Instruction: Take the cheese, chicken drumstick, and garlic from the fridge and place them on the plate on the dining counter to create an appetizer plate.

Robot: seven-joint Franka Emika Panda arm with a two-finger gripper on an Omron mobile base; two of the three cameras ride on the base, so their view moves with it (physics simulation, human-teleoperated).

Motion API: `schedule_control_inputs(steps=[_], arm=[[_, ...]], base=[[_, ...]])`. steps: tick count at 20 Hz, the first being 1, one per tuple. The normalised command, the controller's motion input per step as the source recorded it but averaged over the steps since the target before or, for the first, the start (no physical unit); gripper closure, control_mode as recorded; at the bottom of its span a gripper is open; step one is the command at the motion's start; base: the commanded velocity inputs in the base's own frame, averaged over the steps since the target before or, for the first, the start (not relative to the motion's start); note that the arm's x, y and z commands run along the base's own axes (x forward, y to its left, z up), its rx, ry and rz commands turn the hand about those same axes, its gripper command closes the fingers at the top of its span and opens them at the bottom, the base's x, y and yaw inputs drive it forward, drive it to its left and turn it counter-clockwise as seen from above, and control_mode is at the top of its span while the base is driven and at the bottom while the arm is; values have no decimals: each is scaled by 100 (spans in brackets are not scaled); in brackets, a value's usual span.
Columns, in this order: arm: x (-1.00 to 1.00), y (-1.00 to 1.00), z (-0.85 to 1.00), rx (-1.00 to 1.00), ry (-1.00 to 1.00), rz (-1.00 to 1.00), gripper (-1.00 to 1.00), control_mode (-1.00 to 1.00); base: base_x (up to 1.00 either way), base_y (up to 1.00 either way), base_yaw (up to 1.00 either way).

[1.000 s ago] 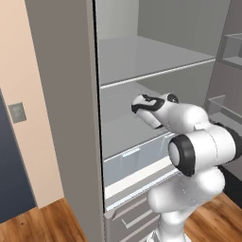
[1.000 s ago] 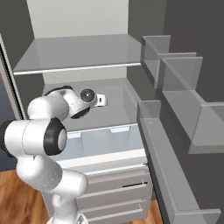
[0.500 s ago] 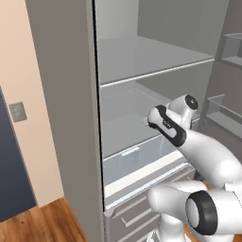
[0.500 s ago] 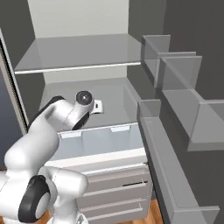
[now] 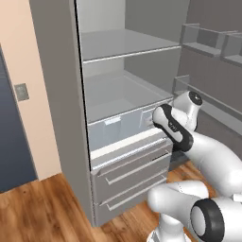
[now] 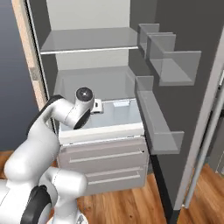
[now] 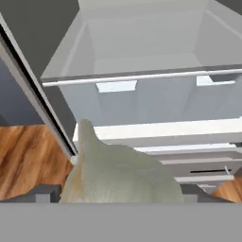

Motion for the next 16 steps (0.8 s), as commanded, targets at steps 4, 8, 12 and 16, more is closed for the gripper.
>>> schedule_control_inputs(steps=[4,8,12,16], arm=[[0,0,0,0,0,0,100,100],[0,0,0,0,0,0,100,100],[0,0,0,0,0,0,100,100],[0,0,0,0,0,0,100,100]], base=[[-100,43,5],[-100,82,0],[-100,68,0],[-100,22,0]])
